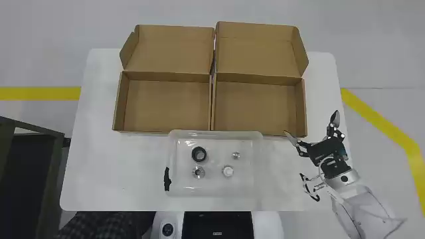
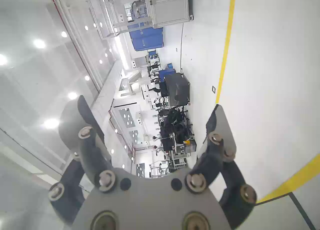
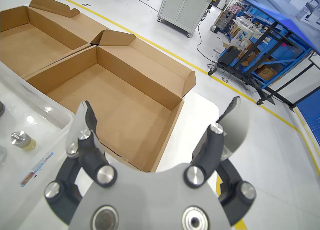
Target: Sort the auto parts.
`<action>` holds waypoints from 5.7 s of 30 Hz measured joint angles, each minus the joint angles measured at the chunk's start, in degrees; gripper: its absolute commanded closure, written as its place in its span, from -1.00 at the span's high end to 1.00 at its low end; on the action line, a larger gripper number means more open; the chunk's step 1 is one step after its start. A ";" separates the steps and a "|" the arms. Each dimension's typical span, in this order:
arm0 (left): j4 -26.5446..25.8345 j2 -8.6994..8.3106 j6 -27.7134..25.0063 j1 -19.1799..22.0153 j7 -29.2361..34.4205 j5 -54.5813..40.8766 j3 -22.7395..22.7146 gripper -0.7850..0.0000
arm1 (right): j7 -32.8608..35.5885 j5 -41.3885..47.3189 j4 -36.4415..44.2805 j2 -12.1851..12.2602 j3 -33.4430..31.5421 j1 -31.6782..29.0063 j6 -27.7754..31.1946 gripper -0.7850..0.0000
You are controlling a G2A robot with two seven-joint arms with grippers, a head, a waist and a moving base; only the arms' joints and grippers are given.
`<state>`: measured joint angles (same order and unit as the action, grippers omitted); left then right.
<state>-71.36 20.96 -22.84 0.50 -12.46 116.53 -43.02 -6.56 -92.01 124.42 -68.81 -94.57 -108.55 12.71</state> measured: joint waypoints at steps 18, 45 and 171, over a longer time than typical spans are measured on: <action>0.00 0.00 0.00 0.00 0.00 0.00 0.00 1.00 | -0.03 0.33 -0.08 -0.02 0.15 0.09 0.15 1.00; 0.00 0.00 0.00 0.00 0.00 0.00 0.00 1.00 | 6.58 8.57 -3.94 2.83 6.44 12.88 43.71 1.00; 0.00 0.00 0.00 0.00 0.00 0.00 0.00 1.00 | 26.18 25.00 -6.51 10.16 29.58 34.83 37.26 -1.00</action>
<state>-71.36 20.96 -22.84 0.50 -12.46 116.53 -43.02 19.62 -67.01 117.91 -58.66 -64.99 -73.72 49.97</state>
